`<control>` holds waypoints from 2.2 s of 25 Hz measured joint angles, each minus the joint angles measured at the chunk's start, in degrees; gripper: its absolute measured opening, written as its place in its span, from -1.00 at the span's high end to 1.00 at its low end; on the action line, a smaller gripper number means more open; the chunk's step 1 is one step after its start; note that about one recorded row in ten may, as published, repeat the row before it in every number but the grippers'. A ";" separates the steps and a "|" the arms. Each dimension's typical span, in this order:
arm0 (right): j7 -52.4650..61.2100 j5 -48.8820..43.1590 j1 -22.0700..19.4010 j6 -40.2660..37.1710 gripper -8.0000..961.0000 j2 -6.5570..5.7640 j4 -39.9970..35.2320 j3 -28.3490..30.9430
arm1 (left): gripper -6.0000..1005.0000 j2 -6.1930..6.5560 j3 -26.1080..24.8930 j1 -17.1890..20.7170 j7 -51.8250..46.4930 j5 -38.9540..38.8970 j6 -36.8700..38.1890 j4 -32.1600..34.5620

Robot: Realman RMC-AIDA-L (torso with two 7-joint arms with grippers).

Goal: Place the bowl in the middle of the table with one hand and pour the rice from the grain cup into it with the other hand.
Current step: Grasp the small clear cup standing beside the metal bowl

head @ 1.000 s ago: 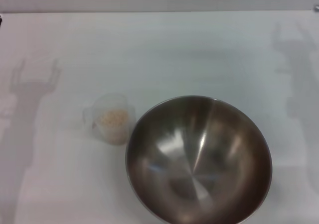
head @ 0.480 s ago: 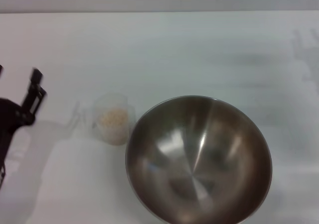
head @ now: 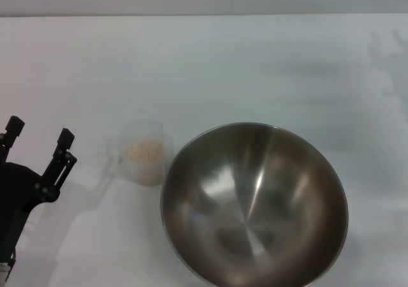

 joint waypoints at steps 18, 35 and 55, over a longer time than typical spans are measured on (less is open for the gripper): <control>-2.18 0.00 2.33 2.70 -0.11 -0.38 0.78 0.15 | -0.51 0.00 1.34 0.76 -2.20 -0.32 -1.82 2.52; -2.25 0.01 2.36 3.42 -0.12 -0.38 0.84 0.35 | -0.51 0.02 5.75 -0.37 -2.25 0.00 -6.34 2.96; -2.25 0.01 2.03 3.48 -0.14 -0.29 0.84 0.33 | -0.49 -0.27 5.95 -4.24 -1.70 -0.09 -15.12 2.78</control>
